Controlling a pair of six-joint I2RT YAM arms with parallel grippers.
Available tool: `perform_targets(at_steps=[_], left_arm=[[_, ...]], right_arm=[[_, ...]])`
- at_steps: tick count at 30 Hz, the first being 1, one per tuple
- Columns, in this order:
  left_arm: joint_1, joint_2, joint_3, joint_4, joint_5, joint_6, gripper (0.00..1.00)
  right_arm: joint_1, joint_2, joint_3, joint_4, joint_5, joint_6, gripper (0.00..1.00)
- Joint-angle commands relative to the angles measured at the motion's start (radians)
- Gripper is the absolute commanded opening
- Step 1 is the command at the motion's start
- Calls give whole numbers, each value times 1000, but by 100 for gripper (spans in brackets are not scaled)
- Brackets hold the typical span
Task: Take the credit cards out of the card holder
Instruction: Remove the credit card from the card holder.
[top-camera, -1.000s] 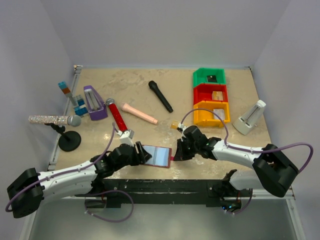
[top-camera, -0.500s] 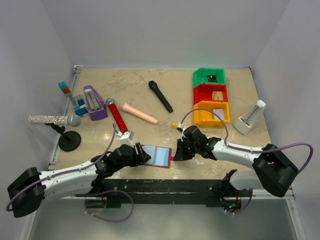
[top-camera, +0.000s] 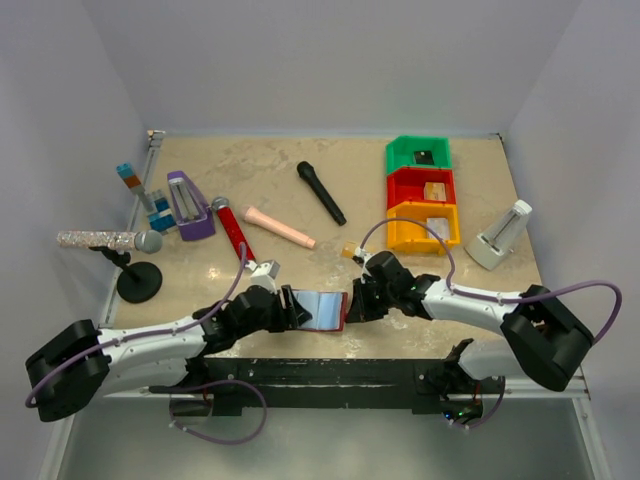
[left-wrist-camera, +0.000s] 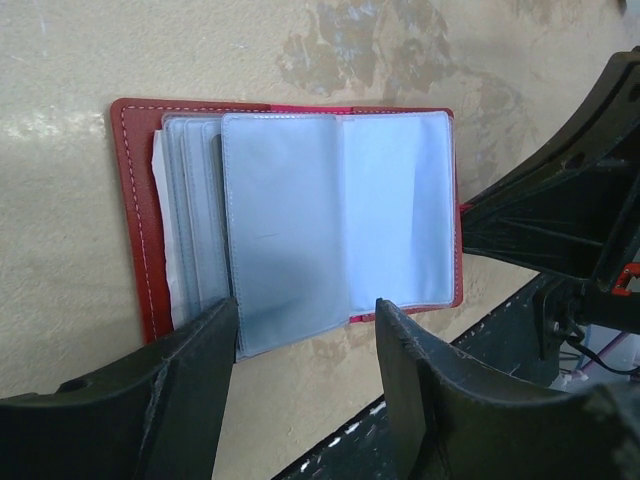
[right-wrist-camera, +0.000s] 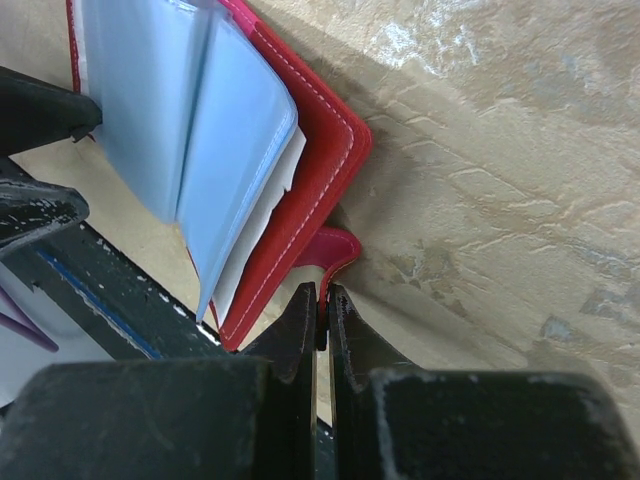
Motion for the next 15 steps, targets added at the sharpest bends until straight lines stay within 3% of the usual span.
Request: perform_targets(at_steps=[1,15], left_arm=[[1,59,43,72,74,41,61],[1,122,95,199,170,92,61]], right_arm=[[4,3,9,33,-25,7,0],[4,3,16,16,-25,-3,0]])
